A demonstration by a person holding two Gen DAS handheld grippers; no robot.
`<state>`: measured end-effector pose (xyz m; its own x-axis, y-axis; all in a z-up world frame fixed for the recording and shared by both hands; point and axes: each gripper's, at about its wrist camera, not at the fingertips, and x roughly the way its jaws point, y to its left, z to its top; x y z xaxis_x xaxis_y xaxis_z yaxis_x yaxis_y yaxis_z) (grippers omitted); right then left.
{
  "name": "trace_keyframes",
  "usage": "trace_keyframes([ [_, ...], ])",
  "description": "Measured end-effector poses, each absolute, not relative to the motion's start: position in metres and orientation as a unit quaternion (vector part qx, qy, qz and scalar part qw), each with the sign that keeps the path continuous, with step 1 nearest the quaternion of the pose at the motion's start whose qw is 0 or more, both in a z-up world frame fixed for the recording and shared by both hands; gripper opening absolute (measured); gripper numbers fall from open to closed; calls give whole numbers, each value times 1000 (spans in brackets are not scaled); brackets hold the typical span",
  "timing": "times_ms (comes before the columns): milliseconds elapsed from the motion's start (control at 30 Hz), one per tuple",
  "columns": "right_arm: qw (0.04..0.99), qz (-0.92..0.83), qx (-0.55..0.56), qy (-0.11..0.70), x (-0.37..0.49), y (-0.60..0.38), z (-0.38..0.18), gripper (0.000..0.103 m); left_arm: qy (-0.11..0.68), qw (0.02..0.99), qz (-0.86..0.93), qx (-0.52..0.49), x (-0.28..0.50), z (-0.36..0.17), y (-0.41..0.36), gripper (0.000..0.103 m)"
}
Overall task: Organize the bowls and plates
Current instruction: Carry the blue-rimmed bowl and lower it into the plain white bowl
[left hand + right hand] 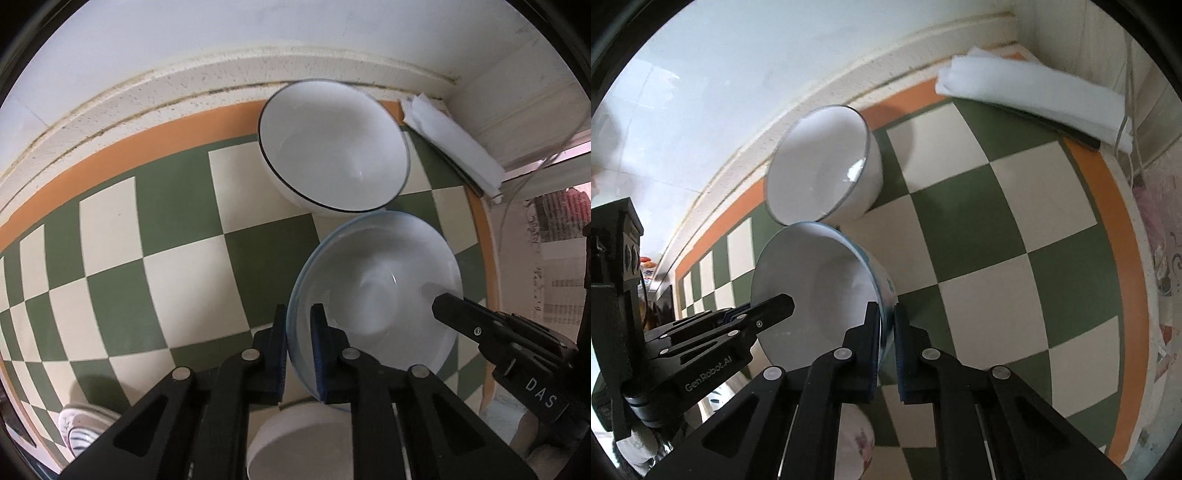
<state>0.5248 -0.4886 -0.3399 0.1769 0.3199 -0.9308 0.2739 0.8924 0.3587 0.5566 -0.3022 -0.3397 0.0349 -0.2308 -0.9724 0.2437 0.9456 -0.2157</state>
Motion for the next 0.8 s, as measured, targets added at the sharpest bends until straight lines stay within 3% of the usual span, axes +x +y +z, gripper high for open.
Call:
trace_keyframes([
  [433,758,51,223,611,482,-461,-250,9,648,742,-172,-2,507,-271,-272,10],
  [800,749,71,217,622,423,-434,-239,9,656,736,-169,4,459,-272,-249,10],
])
